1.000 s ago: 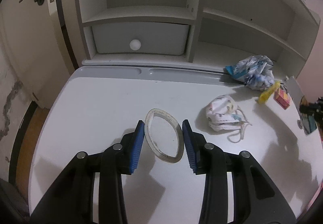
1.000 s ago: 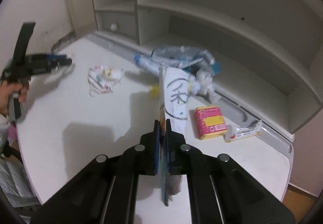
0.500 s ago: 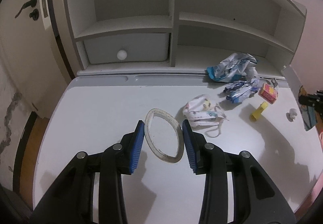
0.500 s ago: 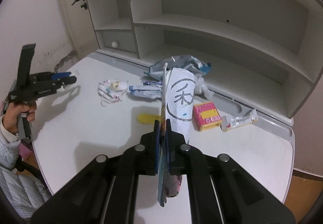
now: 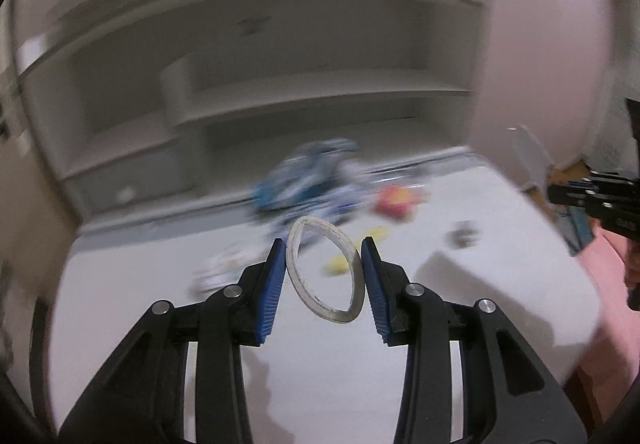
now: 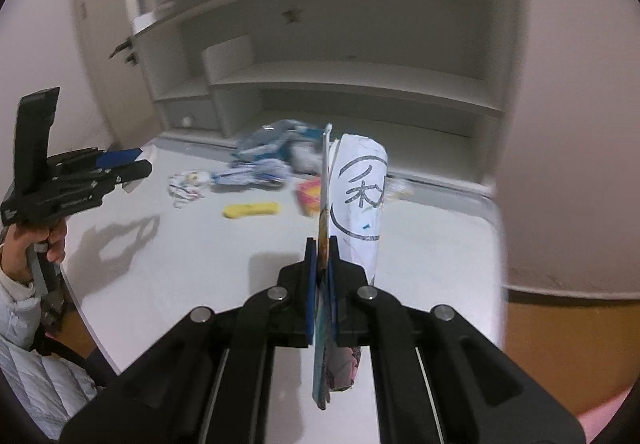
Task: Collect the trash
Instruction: 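Carry tape roll and printed wrapper over the bin and open both tools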
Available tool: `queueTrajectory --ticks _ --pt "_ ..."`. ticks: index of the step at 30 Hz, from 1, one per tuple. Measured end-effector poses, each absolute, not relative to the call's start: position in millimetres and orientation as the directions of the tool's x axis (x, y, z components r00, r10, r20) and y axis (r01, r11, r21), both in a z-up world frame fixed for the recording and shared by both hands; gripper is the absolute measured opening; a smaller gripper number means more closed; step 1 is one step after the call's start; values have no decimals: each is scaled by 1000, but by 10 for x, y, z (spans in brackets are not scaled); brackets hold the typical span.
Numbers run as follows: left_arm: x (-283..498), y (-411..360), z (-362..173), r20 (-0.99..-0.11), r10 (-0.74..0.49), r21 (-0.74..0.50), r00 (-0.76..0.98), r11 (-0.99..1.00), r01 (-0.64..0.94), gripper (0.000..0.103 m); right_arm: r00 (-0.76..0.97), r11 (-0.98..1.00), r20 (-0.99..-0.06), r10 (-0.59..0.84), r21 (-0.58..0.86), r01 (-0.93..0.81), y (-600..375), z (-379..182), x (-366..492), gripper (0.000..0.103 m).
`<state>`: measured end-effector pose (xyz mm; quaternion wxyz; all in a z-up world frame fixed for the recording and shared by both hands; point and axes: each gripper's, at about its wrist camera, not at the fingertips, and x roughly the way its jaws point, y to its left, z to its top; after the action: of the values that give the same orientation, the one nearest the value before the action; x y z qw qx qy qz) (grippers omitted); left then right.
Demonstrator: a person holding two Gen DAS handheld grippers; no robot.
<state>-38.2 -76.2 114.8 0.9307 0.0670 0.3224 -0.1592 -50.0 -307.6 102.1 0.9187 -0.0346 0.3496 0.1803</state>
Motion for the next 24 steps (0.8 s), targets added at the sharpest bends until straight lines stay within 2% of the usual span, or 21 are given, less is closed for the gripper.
queueTrajectory --ticks 6,11,15,20,22,24 --pt "-961 -2163 1137 -633 -497 7 593 762 647 38 731 990 -674 111 8 -143 -3935 1006 -1277 6" --pt "-1642 -3116 950 -673 -621 -17 402 556 831 38 721 997 -692 -31 26 68 -4677 822 -1992 6" --pt "-2257 -3764 666 -709 -672 -70 214 369 927 38 681 978 -728 -82 72 195 -5131 472 -2513 6" --pt "-2687 -4290 -211 -798 -603 -186 12 265 946 38 582 916 -813 -22 217 338 -5538 -566 -2938 6" --pt "-2688 -4453 -798 -845 -532 -246 -61 285 926 38 531 866 -846 43 297 403 -5662 -1207 -3043 6" --pt "-2640 -4577 -1374 -893 -444 -235 -72 325 916 38 492 822 -866 86 341 456 -5708 -1693 -3083 6"
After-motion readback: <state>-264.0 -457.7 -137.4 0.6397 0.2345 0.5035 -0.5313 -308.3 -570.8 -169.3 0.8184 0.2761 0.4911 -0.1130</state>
